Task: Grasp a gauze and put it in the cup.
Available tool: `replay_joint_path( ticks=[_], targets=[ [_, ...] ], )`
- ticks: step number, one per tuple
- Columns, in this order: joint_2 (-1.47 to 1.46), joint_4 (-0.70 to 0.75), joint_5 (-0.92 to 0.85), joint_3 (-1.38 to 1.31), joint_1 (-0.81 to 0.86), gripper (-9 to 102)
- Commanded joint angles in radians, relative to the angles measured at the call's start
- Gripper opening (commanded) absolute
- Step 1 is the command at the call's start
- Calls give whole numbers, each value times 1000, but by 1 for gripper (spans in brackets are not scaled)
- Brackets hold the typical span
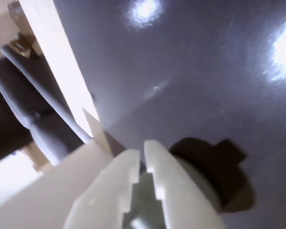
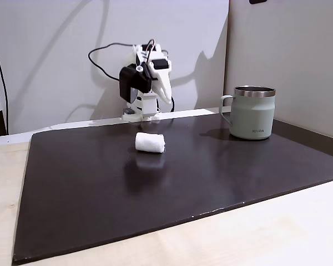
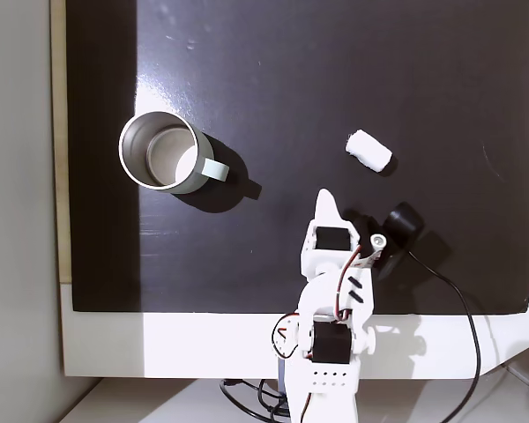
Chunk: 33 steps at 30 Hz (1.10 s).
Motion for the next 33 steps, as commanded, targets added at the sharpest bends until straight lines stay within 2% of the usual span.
replay_joint_path(
  ticks=[1, 9, 15, 22, 33],
  targets=[
    [-265, 14, 100, -259, 23, 1],
    [-663, 72, 225, -586, 132, 8],
    [-841, 115, 284, -675, 178, 20],
    [-1069, 186, 291, -822, 175, 25],
    [-1282, 190, 287, -922, 170, 28]
  ],
)
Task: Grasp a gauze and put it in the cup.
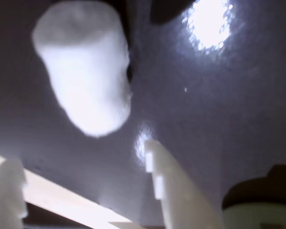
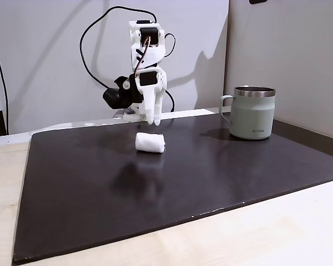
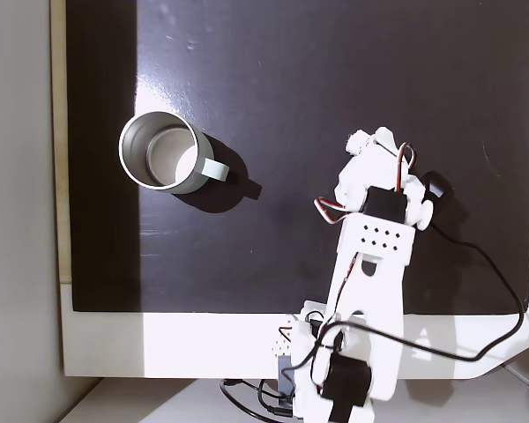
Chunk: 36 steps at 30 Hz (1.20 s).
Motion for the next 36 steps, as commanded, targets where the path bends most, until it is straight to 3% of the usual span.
replay_joint_path(
  ticks=[1, 17, 20, 28, 36],
  targets=[
    [-43, -6, -8, -74, 2, 28],
    [-272, -72, -15, -117, 20, 27],
    [-278, -71, -14, -115, 20, 23],
    [-275, -57, 3, -121, 31, 0],
    [-132, 0, 12, -107, 18, 0]
  ],
)
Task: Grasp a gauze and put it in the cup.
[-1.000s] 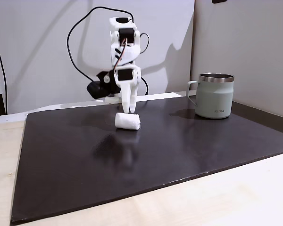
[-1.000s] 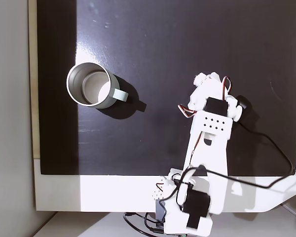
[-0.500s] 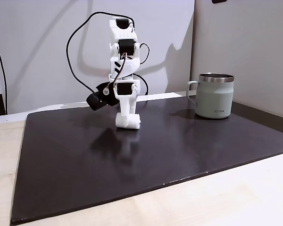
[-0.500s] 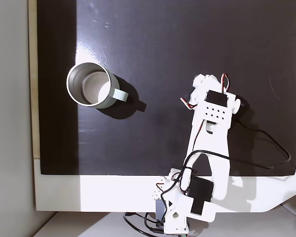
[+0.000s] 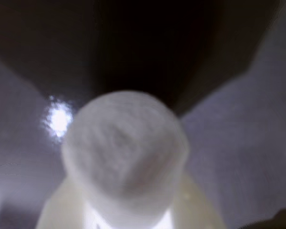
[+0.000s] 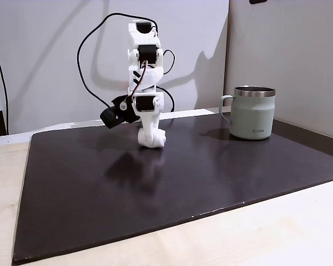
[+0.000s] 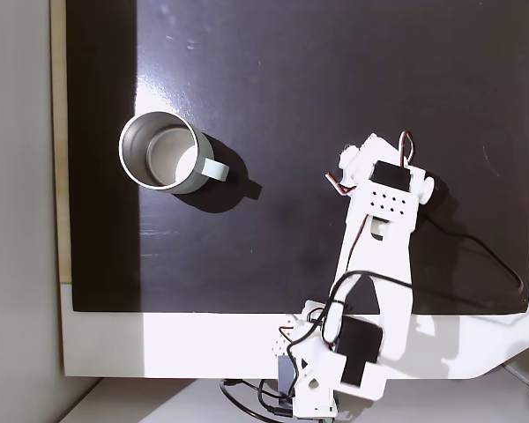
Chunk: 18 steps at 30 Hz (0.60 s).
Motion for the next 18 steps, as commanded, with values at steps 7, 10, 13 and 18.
replay_joint_path(
  ticks=[7, 10, 13, 18],
  targets=[
    [376, 117, 6, -67, -115, 0],
    [502, 132, -17, -97, -184, 0],
    [601, 130, -57, -118, -278, 0],
    [692, 110, -104, -143, -434, 0]
  ],
)
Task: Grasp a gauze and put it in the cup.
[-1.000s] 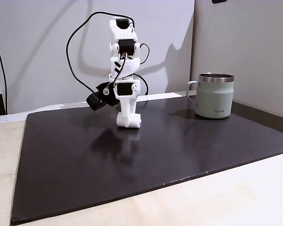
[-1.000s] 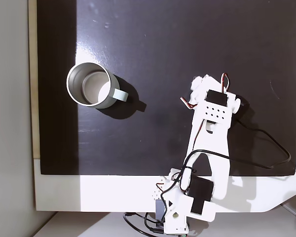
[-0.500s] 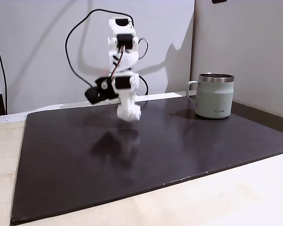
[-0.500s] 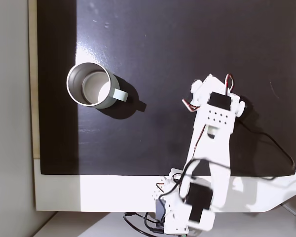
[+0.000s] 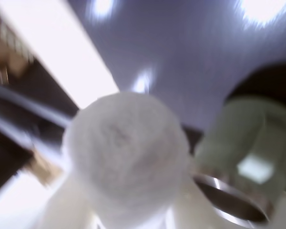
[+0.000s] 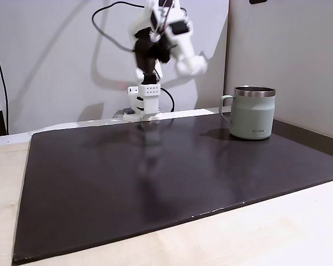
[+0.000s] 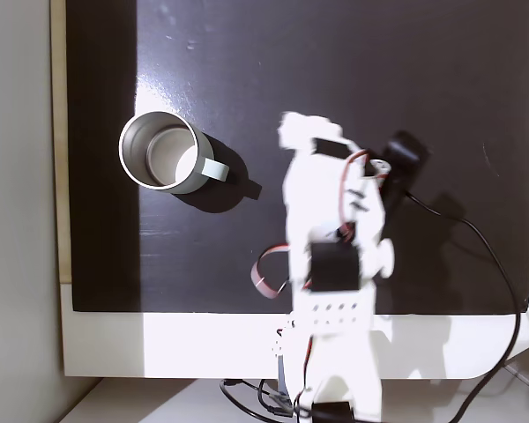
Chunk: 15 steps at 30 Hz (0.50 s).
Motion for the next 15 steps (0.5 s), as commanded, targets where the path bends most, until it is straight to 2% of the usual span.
replay_joint_path(
  ticks=[1, 7, 15],
  targets=[
    [81, -25, -32, -64, -95, 0],
    [44, -87, -69, -87, -216, 0],
    [-199, -94, -69, -281, -313, 0]
  ],
)
